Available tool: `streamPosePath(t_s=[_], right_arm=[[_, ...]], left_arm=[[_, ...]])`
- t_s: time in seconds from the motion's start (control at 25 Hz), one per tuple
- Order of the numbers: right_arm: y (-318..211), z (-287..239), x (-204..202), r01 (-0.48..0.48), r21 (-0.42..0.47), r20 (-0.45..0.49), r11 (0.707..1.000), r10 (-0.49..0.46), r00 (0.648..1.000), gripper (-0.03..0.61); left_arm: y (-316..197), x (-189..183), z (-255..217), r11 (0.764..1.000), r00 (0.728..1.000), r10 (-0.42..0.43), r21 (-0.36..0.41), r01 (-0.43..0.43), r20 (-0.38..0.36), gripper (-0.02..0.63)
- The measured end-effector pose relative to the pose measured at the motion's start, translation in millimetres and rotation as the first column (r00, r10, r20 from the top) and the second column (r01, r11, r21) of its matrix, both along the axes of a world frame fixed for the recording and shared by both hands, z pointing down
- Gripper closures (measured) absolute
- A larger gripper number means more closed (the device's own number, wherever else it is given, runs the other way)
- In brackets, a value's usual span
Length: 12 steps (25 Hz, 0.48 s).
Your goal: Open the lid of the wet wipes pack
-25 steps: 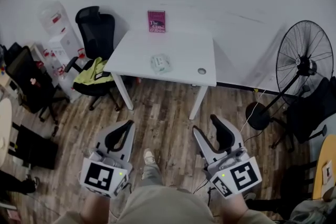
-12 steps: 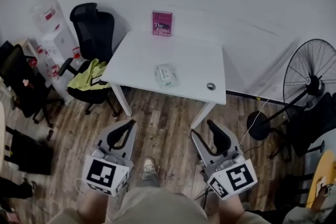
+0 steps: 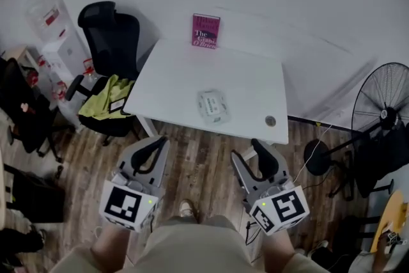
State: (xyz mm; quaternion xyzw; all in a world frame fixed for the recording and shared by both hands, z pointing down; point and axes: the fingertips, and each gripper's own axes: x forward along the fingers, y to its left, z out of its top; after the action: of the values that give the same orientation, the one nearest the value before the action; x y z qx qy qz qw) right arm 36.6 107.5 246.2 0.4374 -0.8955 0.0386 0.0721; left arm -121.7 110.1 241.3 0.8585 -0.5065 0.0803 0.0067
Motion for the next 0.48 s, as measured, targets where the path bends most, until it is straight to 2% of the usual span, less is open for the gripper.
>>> streamPosePath(t_s=[0.24,0.48], right_arm=[[-39.2,14.2,-14.3,-0.011,-0.024,-0.025,1.000,0.010,1.000,0.364],[-78.3,34.8,-17.6,-0.029,-0.068,-0.060,0.997,0.025,0.998,0.364]], left_arm=[[-36.7,-11.9,7.7,1.000,1.000,0.007,0.010,-0.006,-0.010,0.592],[-73.9,-18.8,23.0,1.000,1.000,0.011,-0.020,-0.011,-0.009,0.592]])
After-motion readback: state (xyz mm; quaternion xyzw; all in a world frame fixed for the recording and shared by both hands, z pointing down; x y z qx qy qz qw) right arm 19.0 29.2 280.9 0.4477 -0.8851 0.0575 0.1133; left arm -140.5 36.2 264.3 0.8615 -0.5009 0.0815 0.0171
